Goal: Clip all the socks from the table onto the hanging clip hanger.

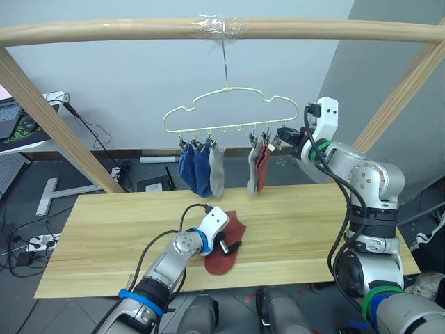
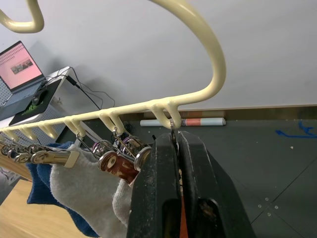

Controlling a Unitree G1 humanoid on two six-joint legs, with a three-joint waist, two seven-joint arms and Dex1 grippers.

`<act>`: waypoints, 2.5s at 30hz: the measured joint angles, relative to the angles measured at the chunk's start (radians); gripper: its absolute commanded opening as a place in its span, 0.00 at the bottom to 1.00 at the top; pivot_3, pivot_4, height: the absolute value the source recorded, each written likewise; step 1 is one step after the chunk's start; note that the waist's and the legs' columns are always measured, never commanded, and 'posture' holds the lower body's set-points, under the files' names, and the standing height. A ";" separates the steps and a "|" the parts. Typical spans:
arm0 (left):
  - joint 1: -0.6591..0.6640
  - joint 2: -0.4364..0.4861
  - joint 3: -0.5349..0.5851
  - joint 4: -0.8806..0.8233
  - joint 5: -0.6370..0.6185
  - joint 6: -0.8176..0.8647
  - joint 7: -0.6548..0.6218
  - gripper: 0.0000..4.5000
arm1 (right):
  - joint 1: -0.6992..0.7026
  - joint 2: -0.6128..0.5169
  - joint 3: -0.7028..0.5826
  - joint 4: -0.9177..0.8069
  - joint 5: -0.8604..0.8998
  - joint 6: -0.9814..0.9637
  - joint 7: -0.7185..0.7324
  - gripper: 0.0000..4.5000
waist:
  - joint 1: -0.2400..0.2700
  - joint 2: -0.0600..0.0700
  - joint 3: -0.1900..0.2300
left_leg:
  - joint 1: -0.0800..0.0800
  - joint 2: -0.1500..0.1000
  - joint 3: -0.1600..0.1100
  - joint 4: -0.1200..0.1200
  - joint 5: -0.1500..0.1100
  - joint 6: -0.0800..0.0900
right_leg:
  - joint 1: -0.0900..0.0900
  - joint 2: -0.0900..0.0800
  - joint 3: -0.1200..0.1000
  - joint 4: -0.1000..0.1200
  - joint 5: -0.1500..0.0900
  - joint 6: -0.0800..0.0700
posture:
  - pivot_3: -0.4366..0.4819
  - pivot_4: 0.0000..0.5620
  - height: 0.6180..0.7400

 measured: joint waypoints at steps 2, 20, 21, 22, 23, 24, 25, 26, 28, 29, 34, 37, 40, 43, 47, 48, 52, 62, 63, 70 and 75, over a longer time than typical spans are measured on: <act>0.015 -0.001 0.000 -0.011 -0.003 0.000 -0.016 0.66 | 0.002 0.000 -0.001 -0.005 0.001 0.002 -0.001 0.00 | 0.000 0.000 0.000 | 0.000 0.000 0.000 0.000 0.000 0.000 | 0.000 0.000 0.000 0.000 0.000 0.000 | 0.41 0.29 1.00; 0.070 -0.012 0.050 -0.113 -0.085 -0.064 -0.075 0.00 | -0.016 0.004 -0.041 -0.009 0.042 0.063 -0.023 0.00 | 0.001 0.000 0.000 | -0.001 0.000 0.000 0.001 0.000 0.000 | 0.000 0.000 0.000 0.000 0.000 0.000 | 0.41 0.30 1.00; 0.065 -0.018 0.055 -0.139 -0.092 -0.082 -0.076 0.00 | -0.030 0.011 -0.066 -0.008 0.054 0.083 -0.033 0.00 | 0.001 0.000 0.000 | -0.001 0.000 0.000 0.001 0.000 0.000 | 0.000 0.000 0.000 0.000 0.000 0.000 | 0.41 0.30 1.00; 0.056 -0.023 0.055 -0.158 -0.100 -0.098 -0.079 0.00 | -0.043 0.015 -0.084 -0.007 0.066 0.100 -0.046 0.00 | 0.001 0.000 0.000 | 0.000 0.000 0.000 0.001 0.000 0.000 | 0.000 0.000 0.000 0.000 0.000 0.000 | 0.41 0.31 1.00; 0.045 -0.029 0.057 -0.176 -0.107 -0.120 -0.079 0.00 | -0.054 0.018 -0.100 -0.007 0.080 0.120 -0.057 0.00 | 0.001 0.000 0.000 | 0.000 0.000 0.000 0.000 0.000 0.000 | 0.000 0.000 0.000 0.000 0.000 0.000 | 0.41 0.31 1.00; 0.035 -0.038 0.063 -0.187 -0.109 -0.144 -0.075 0.00 | -0.060 0.019 -0.113 -0.006 0.089 0.137 -0.066 0.00 | 0.000 0.000 0.000 | 0.000 0.000 0.000 0.000 0.000 0.000 | 0.000 0.000 0.000 0.000 0.000 0.000 | 0.41 0.31 1.00; 0.019 -0.049 0.076 -0.200 -0.113 -0.189 -0.063 0.00 | -0.068 0.025 -0.136 -0.006 0.105 0.164 -0.078 0.00 | 0.000 0.000 0.000 | 0.000 0.000 0.000 0.000 0.000 0.000 | 0.000 0.000 0.000 0.000 0.000 0.000 | 0.41 0.31 1.00; 0.004 -0.057 0.085 -0.212 -0.116 -0.226 -0.049 0.00 | -0.075 0.031 -0.153 -0.006 0.118 0.186 -0.092 0.00 | 0.000 0.000 0.000 | -0.001 0.000 0.000 0.000 0.000 0.000 | 0.000 0.000 0.000 0.000 0.000 0.000 | 0.41 0.31 1.00; -0.022 -0.068 0.100 -0.230 -0.123 -0.288 -0.032 0.00 | -0.086 0.037 -0.175 -0.005 0.130 0.218 -0.111 0.00 | 0.000 0.000 0.000 | -0.001 0.000 0.000 0.000 0.000 0.000 | 0.000 0.000 0.000 0.000 0.000 0.000 | 0.41 0.31 1.00; -0.030 -0.070 0.103 -0.234 -0.125 -0.307 -0.026 0.00 | -0.090 0.040 -0.183 -0.005 0.137 0.227 -0.117 0.00 | -0.001 0.000 0.000 | -0.001 0.000 0.001 0.000 0.000 0.000 | 0.000 0.000 0.001 0.000 0.000 0.000 | 0.41 0.31 1.00; -0.064 -0.093 0.107 -0.212 -0.105 -0.378 0.027 0.00 | -0.101 0.067 -0.237 -0.005 0.165 0.284 -0.158 0.00 | 0.001 0.000 0.000 | -0.002 0.000 0.000 0.001 0.000 0.001 | -0.001 0.000 0.000 0.000 0.000 0.000 | 0.39 0.32 1.00; -0.130 -0.124 0.116 -0.214 -0.095 -0.420 0.067 0.00 | -0.112 0.087 -0.267 -0.005 0.186 0.321 -0.183 0.00 | 0.000 0.000 0.000 | -0.003 0.000 0.001 0.001 0.000 0.001 | -0.001 0.000 0.001 -0.001 0.001 0.001 | 0.39 0.32 1.00; -0.135 -0.131 0.116 -0.203 -0.081 -0.449 0.086 0.00 | -0.124 0.093 -0.289 -0.005 0.197 0.343 -0.201 0.00 | -0.003 0.000 0.000 | -0.003 0.000 0.001 0.000 -0.001 0.002 | -0.001 0.000 0.000 -0.001 0.001 0.001 | 0.39 0.32 1.00; -0.135 -0.126 0.116 -0.172 -0.077 -0.465 0.093 0.00 | -0.126 0.100 -0.311 -0.006 0.203 0.362 -0.215 0.00 | -0.005 0.000 0.000 | -0.003 0.000 0.001 0.000 -0.001 0.002 | -0.001 0.000 0.000 0.000 0.001 0.001 | 0.39 0.32 1.00; -0.136 -0.126 0.116 -0.167 -0.078 -0.469 0.096 0.00 | -0.133 0.111 -0.322 -0.007 0.206 0.379 -0.225 0.00 | -0.008 0.000 0.000 | -0.004 0.000 0.001 0.001 -0.001 0.002 | -0.001 0.000 0.000 0.000 0.001 0.001 | 0.38 0.32 1.00; -0.136 -0.127 0.116 -0.167 -0.080 -0.469 0.093 0.00 | -0.134 0.113 -0.326 -0.008 0.206 0.384 -0.228 0.00 | -0.008 0.000 0.000 | -0.004 0.000 0.001 0.001 -0.001 0.002 | -0.001 0.000 0.000 -0.001 0.001 0.001 | 0.38 0.32 1.00; -0.135 -0.137 0.113 -0.168 -0.094 -0.462 0.074 0.00 | -0.140 0.115 -0.344 -0.008 0.208 0.395 -0.240 0.00 | -0.008 0.000 0.000 | -0.004 -0.001 0.001 0.001 -0.001 0.002 | -0.001 0.000 0.000 -0.001 0.001 0.001 | 0.38 0.33 1.00; -0.123 -0.185 0.124 -0.171 -0.197 -0.371 0.036 0.00 | -0.161 0.128 -0.377 -0.009 0.218 0.428 -0.249 0.00 | -0.010 0.001 0.000 | -0.005 0.000 0.001 0.001 0.000 0.003 | -0.001 0.001 -0.001 -0.001 0.001 0.001 | 0.38 0.33 1.00; -0.123 -0.188 0.124 -0.171 -0.203 -0.365 0.036 0.00 | -0.161 0.129 -0.378 -0.009 0.218 0.432 -0.249 0.00 | -0.010 0.001 0.000 | -0.005 0.000 0.001 0.001 0.000 0.003 | -0.001 0.001 -0.001 -0.001 0.001 0.001 | 0.38 0.33 1.00; -0.146 -0.189 0.125 -0.164 -0.204 -0.364 0.041 0.00 | -0.161 0.136 -0.384 -0.018 0.218 0.449 -0.249 0.00 | -0.010 0.001 0.000 | -0.005 0.000 0.001 0.001 0.000 0.003 | -0.001 0.001 -0.001 -0.001 0.001 0.001 | 0.38 0.32 1.00; -0.166 -0.192 0.158 -0.126 -0.210 -0.356 0.052 0.00 | -0.161 0.137 -0.387 -0.025 0.218 0.458 -0.248 0.00 | -0.011 0.001 0.000 | -0.005 0.000 0.001 0.001 0.000 0.003 | -0.002 0.001 -0.001 -0.001 0.000 0.001 | 0.38 0.31 1.00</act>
